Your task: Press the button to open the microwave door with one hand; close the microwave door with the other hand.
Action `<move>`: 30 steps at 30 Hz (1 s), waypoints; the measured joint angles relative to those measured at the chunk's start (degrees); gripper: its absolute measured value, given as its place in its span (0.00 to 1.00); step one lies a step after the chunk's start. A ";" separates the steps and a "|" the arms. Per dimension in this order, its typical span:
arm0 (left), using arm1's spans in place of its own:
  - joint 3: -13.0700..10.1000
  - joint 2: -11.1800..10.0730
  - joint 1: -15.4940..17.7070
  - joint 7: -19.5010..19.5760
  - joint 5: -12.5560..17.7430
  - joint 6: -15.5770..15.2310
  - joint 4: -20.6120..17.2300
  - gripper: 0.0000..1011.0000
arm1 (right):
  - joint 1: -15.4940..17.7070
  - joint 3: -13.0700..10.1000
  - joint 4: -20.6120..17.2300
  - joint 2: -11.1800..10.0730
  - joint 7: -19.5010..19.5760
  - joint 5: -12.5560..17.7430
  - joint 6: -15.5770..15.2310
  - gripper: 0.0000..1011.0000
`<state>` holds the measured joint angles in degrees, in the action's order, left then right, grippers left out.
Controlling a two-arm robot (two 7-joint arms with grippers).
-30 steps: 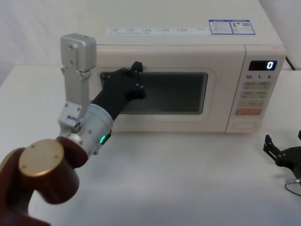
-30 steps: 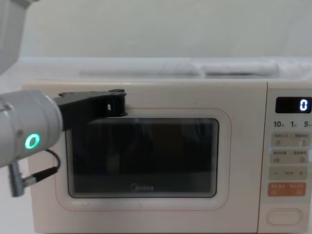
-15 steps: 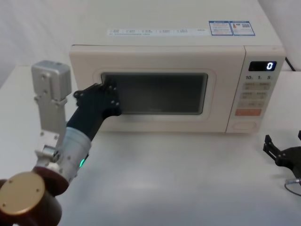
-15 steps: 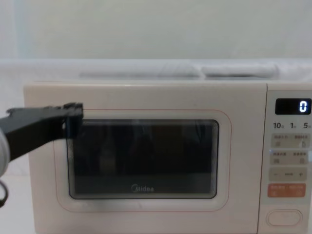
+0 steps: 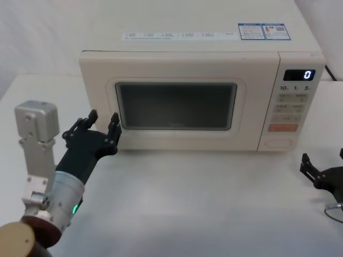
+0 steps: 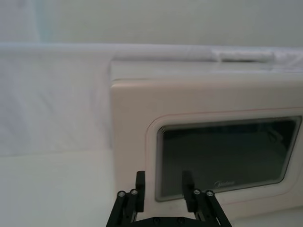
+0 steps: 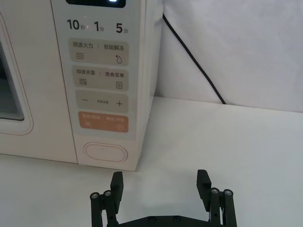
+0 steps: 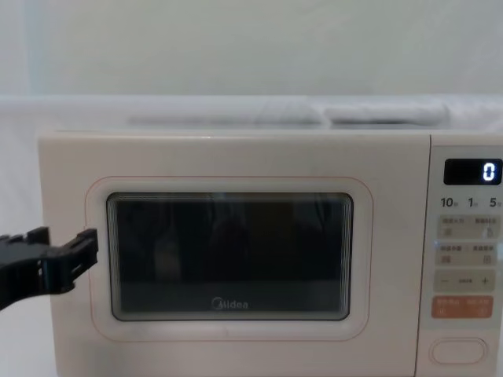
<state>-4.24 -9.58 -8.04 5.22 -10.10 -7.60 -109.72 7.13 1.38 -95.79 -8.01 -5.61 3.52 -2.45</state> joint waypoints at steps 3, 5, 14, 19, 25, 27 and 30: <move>0.89 0.20 -0.94 0.27 -0.49 0.35 0.36 0.57 | 0.00 0.00 0.00 0.00 0.00 0.00 0.00 0.99; 1.34 0.27 -1.56 0.45 -0.76 0.58 0.71 0.61 | 0.00 0.00 0.00 0.00 0.00 0.00 0.00 0.99; 1.98 0.78 -3.43 1.08 -1.78 1.93 2.58 0.89 | 0.00 0.00 0.00 0.00 0.00 0.00 0.00 0.99; 1.85 0.98 -3.95 1.66 -2.57 2.40 3.77 0.99 | 0.01 0.00 0.00 0.00 0.00 0.00 0.00 0.99; 1.04 1.09 -4.07 1.92 -2.79 2.67 5.15 0.99 | 0.00 0.00 0.00 0.00 0.00 0.00 0.00 0.99; 0.86 1.10 -4.07 1.92 -2.79 2.70 5.39 0.99 | 0.00 0.00 0.00 0.00 0.00 0.00 0.00 0.99; 0.51 1.10 -4.10 1.92 -2.78 2.76 5.80 0.99 | 0.00 0.00 0.00 0.00 0.00 0.00 0.00 0.99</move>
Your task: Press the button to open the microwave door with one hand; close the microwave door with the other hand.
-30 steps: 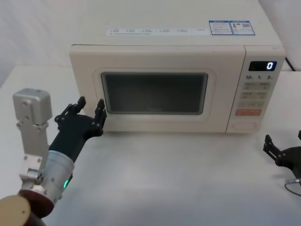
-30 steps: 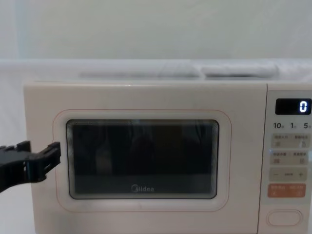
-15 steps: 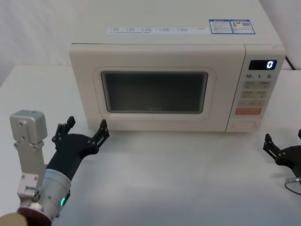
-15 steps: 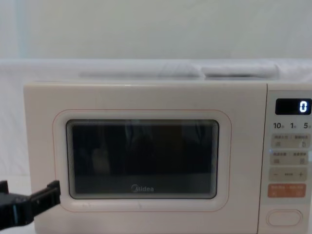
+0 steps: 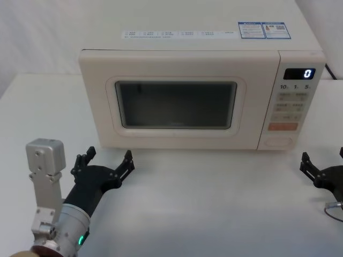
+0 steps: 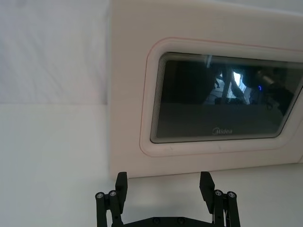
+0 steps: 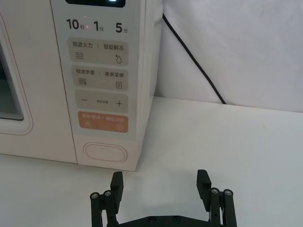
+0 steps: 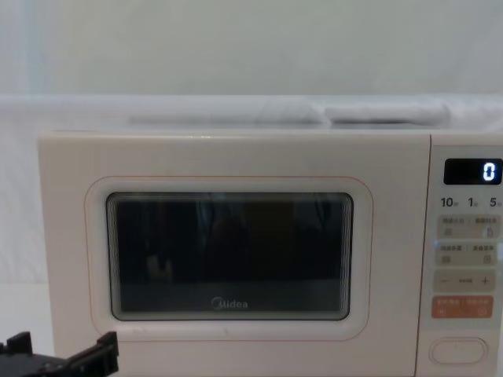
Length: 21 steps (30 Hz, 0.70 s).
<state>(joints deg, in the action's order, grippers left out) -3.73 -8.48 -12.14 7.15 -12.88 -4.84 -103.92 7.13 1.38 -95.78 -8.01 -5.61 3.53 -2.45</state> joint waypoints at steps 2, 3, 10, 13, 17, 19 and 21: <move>-0.18 0.00 -0.03 -0.01 0.03 0.05 0.23 0.99 | 0.00 0.00 0.00 0.00 0.00 0.00 0.00 0.99; -0.21 -0.01 -0.03 -0.02 0.04 0.07 0.31 0.99 | 0.00 0.00 0.00 0.00 0.00 0.00 0.00 0.99; -0.49 -0.10 -0.16 -0.09 0.20 0.08 0.51 0.99 | 0.00 0.00 0.00 0.00 0.00 -0.01 0.00 0.99; -0.49 -0.11 -0.15 -0.10 0.22 0.07 0.51 0.99 | 0.00 0.00 0.00 0.00 0.00 0.00 0.00 0.99; -0.48 -0.11 -0.14 -0.11 0.24 0.07 0.51 0.99 | 0.00 0.00 0.00 0.00 0.00 0.00 0.00 0.99; -0.47 -0.11 -0.13 -0.11 0.26 0.07 0.51 0.99 | 0.00 0.00 0.00 0.00 0.00 -0.01 0.00 0.99; -0.47 -0.11 -0.13 -0.12 0.26 0.07 0.51 0.99 | 0.00 0.00 0.00 0.00 0.00 0.00 0.00 0.99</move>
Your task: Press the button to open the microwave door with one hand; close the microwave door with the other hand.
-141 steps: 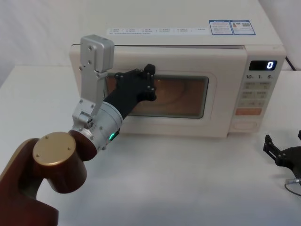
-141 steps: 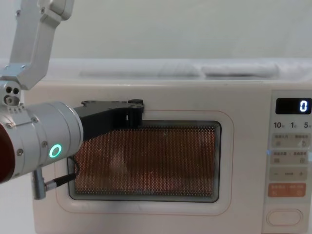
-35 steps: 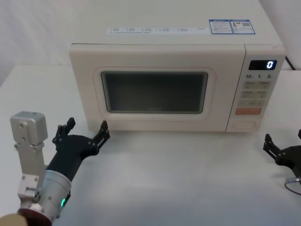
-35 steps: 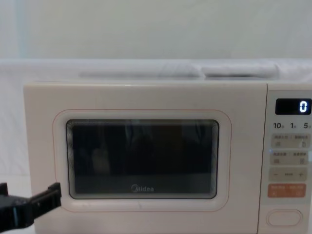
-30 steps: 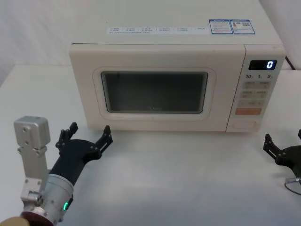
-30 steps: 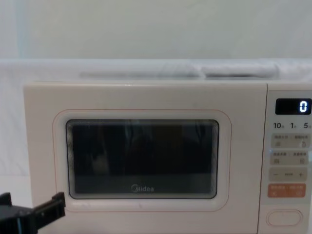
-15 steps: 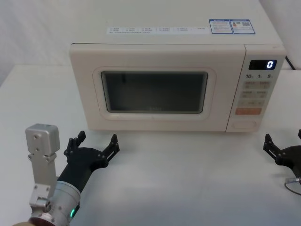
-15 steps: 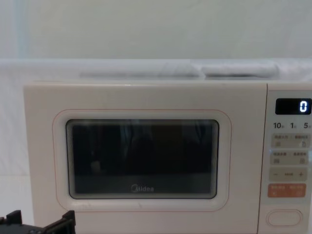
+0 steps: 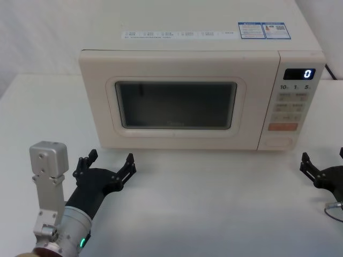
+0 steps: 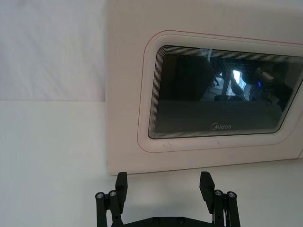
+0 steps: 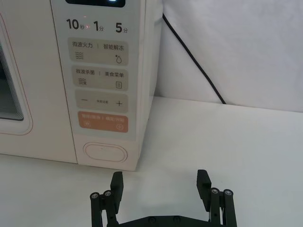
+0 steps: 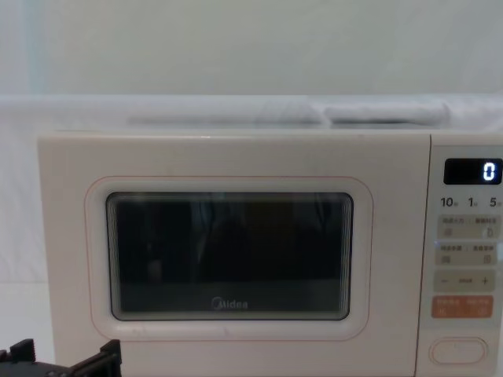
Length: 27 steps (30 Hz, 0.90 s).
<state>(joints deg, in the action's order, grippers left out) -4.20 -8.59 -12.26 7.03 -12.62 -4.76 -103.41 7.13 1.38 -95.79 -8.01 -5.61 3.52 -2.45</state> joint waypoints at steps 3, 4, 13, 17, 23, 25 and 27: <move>0.00 0.00 0.02 -0.02 0.00 0.00 0.00 0.99 | 0.00 0.00 0.00 0.00 0.00 0.00 0.00 0.99; 0.00 0.00 0.03 -0.02 0.00 -0.01 0.00 0.99 | 0.00 0.00 0.00 0.00 0.00 0.00 0.00 0.99; 0.00 0.00 0.06 -0.03 0.00 -0.04 -0.03 0.99 | 0.00 0.00 0.01 0.00 0.00 0.00 0.00 0.99; 0.00 0.00 0.06 -0.03 0.00 -0.06 -0.04 0.99 | 0.00 0.00 0.00 0.00 0.00 0.00 0.00 0.99; 0.00 0.00 0.06 -0.03 0.00 -0.06 -0.06 0.99 | 0.00 0.00 0.00 0.00 0.00 0.00 0.00 0.99; 0.00 0.00 0.06 -0.03 -0.01 -0.06 -0.06 0.99 | 0.00 0.00 0.00 0.00 0.00 0.00 0.00 0.99; 0.00 0.00 0.06 -0.03 -0.01 -0.07 -0.06 0.99 | 0.00 0.00 0.00 0.00 0.00 0.00 0.00 0.99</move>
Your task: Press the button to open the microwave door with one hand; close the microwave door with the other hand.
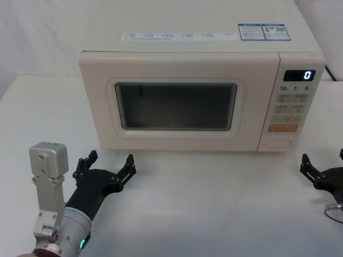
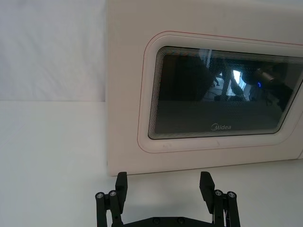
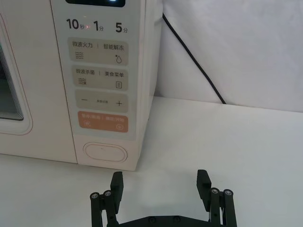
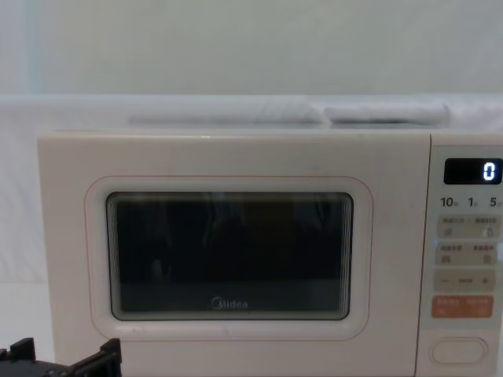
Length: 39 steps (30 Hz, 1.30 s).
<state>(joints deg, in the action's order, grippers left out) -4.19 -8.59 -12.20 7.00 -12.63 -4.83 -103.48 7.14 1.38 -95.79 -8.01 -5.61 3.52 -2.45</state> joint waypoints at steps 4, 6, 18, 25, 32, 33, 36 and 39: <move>0.00 0.00 0.00 0.00 0.00 0.00 0.00 0.99 | 0.00 0.00 0.00 0.00 0.00 0.00 0.00 0.99; 0.00 0.00 0.00 0.00 0.00 0.00 0.00 0.99 | 0.00 0.00 0.00 0.00 0.00 0.00 0.00 0.99; 0.00 0.00 0.00 0.00 0.00 0.00 0.00 0.99 | 0.00 0.00 0.00 0.00 0.00 0.00 0.00 0.99; 0.00 0.00 0.00 0.00 0.00 0.00 0.00 0.99 | 0.00 0.00 0.00 0.00 0.00 0.00 0.00 0.99; 0.00 0.00 0.00 0.01 0.00 0.00 0.00 0.99 | 0.00 0.00 0.00 0.00 0.00 0.00 0.00 0.99; 0.00 0.00 0.00 0.01 0.00 0.00 0.00 0.99 | 0.00 0.00 0.00 0.00 0.00 0.00 0.00 0.99; 0.00 0.00 0.00 0.00 0.00 0.00 0.00 0.99 | 0.00 0.00 0.00 0.00 0.00 0.00 0.00 0.99; 0.00 0.00 0.00 0.00 0.00 0.00 0.00 0.99 | 0.00 0.00 0.00 0.00 0.00 0.00 0.00 0.99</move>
<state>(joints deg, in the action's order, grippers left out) -4.20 -8.59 -12.21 7.00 -12.63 -4.83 -103.47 7.13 1.38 -95.79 -8.01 -5.61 3.52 -2.45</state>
